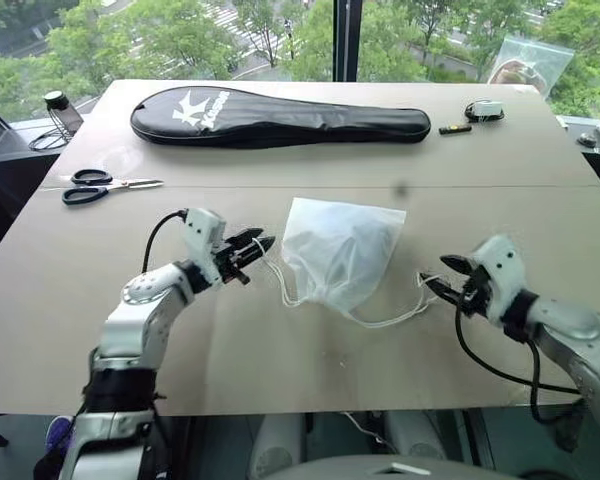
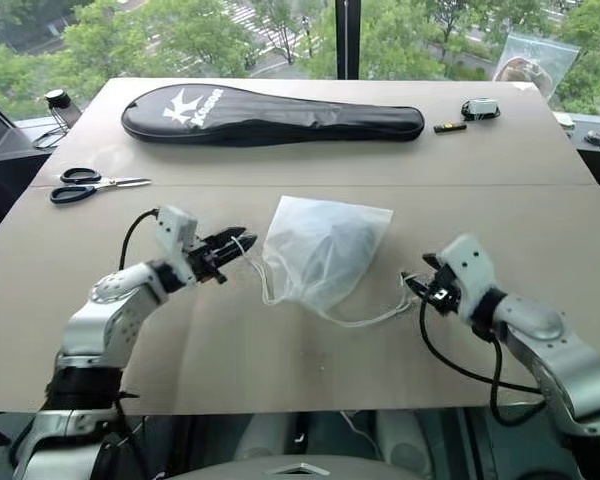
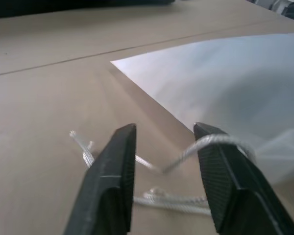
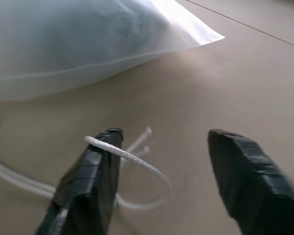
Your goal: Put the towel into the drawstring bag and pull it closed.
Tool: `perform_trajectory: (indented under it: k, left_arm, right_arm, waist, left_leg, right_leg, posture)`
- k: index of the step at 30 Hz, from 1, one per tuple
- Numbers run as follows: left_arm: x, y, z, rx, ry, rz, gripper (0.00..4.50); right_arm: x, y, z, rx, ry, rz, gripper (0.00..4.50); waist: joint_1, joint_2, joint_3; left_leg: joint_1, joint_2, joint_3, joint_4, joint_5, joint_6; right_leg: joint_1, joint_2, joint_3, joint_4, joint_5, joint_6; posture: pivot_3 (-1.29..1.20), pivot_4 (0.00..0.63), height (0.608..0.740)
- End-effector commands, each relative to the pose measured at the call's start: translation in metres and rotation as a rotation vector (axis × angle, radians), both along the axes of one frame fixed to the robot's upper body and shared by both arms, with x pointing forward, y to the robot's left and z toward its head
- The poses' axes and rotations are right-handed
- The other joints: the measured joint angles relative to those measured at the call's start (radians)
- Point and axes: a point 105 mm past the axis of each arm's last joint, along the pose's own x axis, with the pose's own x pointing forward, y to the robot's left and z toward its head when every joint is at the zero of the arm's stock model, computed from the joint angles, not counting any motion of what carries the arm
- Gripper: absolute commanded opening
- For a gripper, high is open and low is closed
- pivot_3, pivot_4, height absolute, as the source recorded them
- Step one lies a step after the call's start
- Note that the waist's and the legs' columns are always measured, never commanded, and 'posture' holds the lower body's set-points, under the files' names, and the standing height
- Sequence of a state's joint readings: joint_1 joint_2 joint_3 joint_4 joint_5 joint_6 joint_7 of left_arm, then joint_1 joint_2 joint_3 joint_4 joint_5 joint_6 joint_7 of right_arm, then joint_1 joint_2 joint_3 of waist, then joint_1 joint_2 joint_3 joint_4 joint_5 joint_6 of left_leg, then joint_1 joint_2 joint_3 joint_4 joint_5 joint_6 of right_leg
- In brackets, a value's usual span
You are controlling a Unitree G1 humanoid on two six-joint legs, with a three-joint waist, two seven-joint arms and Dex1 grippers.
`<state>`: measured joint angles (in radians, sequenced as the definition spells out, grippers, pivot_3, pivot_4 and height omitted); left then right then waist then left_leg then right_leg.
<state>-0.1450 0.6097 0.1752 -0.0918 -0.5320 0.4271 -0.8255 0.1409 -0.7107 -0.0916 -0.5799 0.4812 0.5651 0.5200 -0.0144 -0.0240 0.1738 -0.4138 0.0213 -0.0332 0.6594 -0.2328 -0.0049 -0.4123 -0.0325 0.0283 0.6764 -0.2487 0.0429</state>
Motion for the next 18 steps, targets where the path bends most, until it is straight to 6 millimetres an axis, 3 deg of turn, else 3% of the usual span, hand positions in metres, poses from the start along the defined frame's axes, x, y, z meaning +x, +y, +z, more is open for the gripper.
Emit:
perform_trajectory:
  k: [1,3,4,9,12,18]
  left_arm:
    - [-0.027,0.014,0.011,-0.007,0.013,-0.041,3.38]
    - [-0.041,0.023,0.006,-0.003,0.064,-0.042,4.22]
    - [-0.047,0.026,0.005,-0.002,0.085,-0.039,4.4]
    - [-0.067,0.043,0.002,0.059,0.118,-0.009,4.4]
    - [-0.067,0.043,0.005,0.056,0.097,0.013,4.4]
    - [-0.064,0.041,0.01,0.046,0.055,0.059,4.4]
  right_arm:
    - [-0.031,-0.006,0.014,0.013,-0.011,0.078,4.46]
    - [-0.048,-0.012,0.011,0.005,0.044,0.096,4.5]
    - [-0.052,-0.017,0.01,-0.01,0.053,0.093,4.5]
    - [-0.066,-0.039,0.013,-0.047,0.085,0.063,4.5]
    - [-0.067,-0.042,0.016,-0.041,0.057,0.057,4.5]
    - [-0.063,-0.049,0.021,-0.036,-0.032,0.026,4.5]
  waist:
    - [0.0,0.0,0.0]
    - [0.0,0.0,0.0]
    - [0.0,0.0,0.0]
    - [0.002,0.0,0.0]
    - [0.003,0.0,0.0]
    - [0.004,0.0,0.0]
  left_leg:
    - [0.0,0.0,0.0,0.0,0.0,0.0]
    - [0.001,0.001,0.0,0.0,0.0,0.0]
    - [0.001,0.001,0.0,0.0,0.0,0.0]
    - [0.008,0.002,0.001,0.0,0.0,0.0]
    - [0.016,0.003,0.001,-0.001,0.0,0.0]
    - [0.016,0.003,0.0,-0.004,0.0,0.0]
  right_leg:
    - [0.0,0.0,0.0,0.0,0.0,0.0]
    - [0.0,0.0,0.0,-0.001,0.0,0.0]
    - [0.001,0.0,0.0,-0.001,0.0,0.0]
    - [0.007,0.0,0.0,-0.002,-0.005,0.0]
    - [0.015,-0.001,0.0,-0.004,-0.006,0.0]
    - [0.015,-0.002,0.0,-0.009,-0.006,0.0]
  posture:
    - [0.0,0.15,0.74]
    - [0.0,0.15,0.74]
    - [0.0,0.15,0.74]
    - [0.0,0.15,0.74]
    - [0.0,0.15,0.74]
    - [0.0,0.15,0.74]
